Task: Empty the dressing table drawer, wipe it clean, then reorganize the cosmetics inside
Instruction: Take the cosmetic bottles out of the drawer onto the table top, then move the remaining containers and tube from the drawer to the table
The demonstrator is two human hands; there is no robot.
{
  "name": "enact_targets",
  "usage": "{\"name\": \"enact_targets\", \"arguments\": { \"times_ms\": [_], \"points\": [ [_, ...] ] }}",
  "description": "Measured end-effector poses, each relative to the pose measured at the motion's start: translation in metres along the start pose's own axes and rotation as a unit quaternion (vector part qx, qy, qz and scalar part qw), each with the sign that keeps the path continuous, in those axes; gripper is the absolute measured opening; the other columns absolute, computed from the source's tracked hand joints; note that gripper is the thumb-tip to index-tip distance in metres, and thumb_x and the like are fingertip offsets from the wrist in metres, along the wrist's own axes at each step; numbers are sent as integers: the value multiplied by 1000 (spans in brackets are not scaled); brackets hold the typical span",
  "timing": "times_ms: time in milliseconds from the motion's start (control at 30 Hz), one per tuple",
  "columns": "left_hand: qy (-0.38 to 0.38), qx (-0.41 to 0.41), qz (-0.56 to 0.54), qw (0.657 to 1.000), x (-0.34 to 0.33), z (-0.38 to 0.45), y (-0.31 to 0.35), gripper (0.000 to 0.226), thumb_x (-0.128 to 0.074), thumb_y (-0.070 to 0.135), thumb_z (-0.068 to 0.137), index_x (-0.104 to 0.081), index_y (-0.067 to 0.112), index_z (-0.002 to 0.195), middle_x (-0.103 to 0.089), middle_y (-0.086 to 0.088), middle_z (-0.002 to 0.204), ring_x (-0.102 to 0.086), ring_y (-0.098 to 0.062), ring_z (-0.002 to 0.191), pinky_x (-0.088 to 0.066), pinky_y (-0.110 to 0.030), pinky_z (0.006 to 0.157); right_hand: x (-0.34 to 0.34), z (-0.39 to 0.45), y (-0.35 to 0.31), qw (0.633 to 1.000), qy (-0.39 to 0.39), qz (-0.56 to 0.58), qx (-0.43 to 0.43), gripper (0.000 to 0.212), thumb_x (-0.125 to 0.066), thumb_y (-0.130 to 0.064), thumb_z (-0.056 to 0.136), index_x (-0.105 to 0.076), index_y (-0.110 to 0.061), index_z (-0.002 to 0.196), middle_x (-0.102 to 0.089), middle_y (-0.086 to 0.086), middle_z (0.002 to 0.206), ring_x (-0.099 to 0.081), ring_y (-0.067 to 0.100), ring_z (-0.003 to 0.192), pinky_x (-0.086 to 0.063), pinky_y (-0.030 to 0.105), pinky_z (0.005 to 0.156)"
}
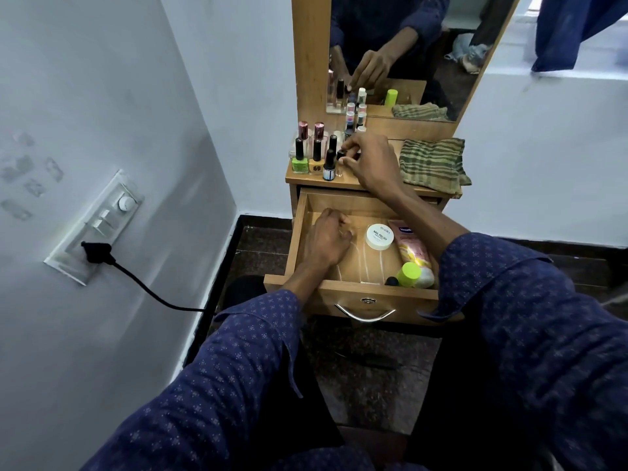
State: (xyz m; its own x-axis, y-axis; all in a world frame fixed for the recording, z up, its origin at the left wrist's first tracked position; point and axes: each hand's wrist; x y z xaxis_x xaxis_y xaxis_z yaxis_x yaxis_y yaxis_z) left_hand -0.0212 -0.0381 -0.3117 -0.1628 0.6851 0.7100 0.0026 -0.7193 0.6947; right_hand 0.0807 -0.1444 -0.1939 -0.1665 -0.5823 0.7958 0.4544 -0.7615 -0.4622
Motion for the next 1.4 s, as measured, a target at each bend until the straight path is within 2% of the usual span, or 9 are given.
{"name": "enact_targets", "arguments": {
  "times_ms": [267, 567, 733, 867, 1033, 1100, 1167, 1300, 1400],
  "points": [
    [-37, -17, -5, 999, -2, -1, 7, 15, -75, 20, 93, -70, 21, 107, -65, 6, 112, -63, -12, 98, -55, -36, 88, 14, -25, 16, 999, 9, 42, -3, 18, -85, -29, 85, -76, -24, 99, -71, -14, 80, -66, -1, 77, -57, 31, 71],
    [-121, -63, 135, 981, -14, 8, 25, 56, -81, 31, 87, -58, 18, 136, -58, -6, 141, -62, -29, 121, -54, -44, 97, 23, -84, 69, 997, -31, 37, -60, 12, -82, -34, 86, -76, -24, 87, -71, -12, 75, -67, 4, 72, -60, 39, 67],
    [-113, -58, 176, 976, -29, 13, 38, 71, -83, 41, 84, -53, 15, 142, -56, -10, 143, -62, -34, 122, -50, -43, 94, 39, -104, 100, 988, -99, -43, -112, 15, -81, -36, 84, -74, -23, 86, -73, -8, 80, -69, 14, 78, -57, 38, 70],
    [-111, -61, 195, 973, -37, 17, 44, 74, -84, 46, 83, -51, 15, 142, -56, -11, 143, -62, -35, 121, -53, -44, 94, 46, -114, 112, 967, -193, -128, -103, 16, -81, -37, 84, -72, -24, 89, -73, 0, 92, -68, 25, 87, -49, 33, 67],
    [-117, -60, 184, 974, -44, 20, 48, 76, -84, 45, 82, -51, 18, 145, -55, -8, 146, -61, -33, 124, -51, -42, 95, 53, -115, 110, 946, -311, -45, -76, 11, -81, -30, 89, -75, -22, 87, -74, -6, 84, -71, 18, 83, -47, 30, 64],
    [-116, -60, 179, 975, -45, 20, 50, 75, -83, 48, 81, -54, 17, 143, -56, -8, 144, -62, -34, 122, -53, -44, 93, 62, -113, 107, 934, -348, 11, -83, 18, -82, -35, 90, -76, -19, 83, -71, -20, 70, -68, 0, 71, -47, 22, 62],
    [-111, -63, 175, 976, -45, 20, 51, 73, -82, 51, 79, -57, 17, 138, -58, -9, 141, -64, -35, 116, -55, -44, 89, 69, -112, 98, 915, -394, 22, -81, 25, -83, -39, 88, -76, -15, 89, -61, -35, 60, -61, -6, 65, -42, 13, 59],
    [-96, -64, 160, 980, -44, 17, 52, 72, -83, 52, 78, -58, 16, 135, -61, -11, 135, -66, -34, 111, -51, -39, 84, 73, -115, 86, 886, -458, -10, -66, 39, -90, -41, 78, -76, -14, 103, -55, -30, 84, -63, 5, 72, -51, 28, 72],
    [-71, -78, 165, 981, -38, 12, 51, 71, -80, 56, 79, -57, 19, 135, -62, -9, 133, -66, -31, 108, -50, -38, 81, 70, -120, 82, 881, -467, -4, -71, 31, -92, -29, 79, -76, -13, 101, -61, -17, 86, -68, 16, 74, -57, 30, 68]
  ]
}}
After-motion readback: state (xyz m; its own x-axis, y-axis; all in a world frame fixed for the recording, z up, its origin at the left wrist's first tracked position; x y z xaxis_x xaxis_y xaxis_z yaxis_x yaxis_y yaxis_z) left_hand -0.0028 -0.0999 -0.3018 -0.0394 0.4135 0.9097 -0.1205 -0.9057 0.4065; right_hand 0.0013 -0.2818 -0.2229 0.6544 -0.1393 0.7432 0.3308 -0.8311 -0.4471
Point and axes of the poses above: each hand's wrist, its own z-axis towards the middle knuckle, its own x-axis out of the back of the hand, y = z × x
